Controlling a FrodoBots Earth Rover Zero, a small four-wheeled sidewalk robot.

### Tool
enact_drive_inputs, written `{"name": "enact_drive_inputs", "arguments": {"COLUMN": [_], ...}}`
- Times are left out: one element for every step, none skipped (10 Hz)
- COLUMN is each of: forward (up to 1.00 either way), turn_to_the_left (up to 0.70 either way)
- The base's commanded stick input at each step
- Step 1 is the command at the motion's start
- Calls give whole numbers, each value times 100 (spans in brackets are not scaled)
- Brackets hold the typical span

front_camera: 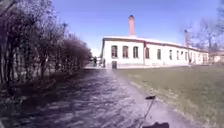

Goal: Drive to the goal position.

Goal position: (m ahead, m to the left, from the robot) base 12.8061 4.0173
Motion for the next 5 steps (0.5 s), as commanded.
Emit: {"name": "enact_drive_inputs", "arguments": {"forward": [85, 85, 85, 85, 85], "turn_to_the_left": [0, 9, 34, 34, 34]}}
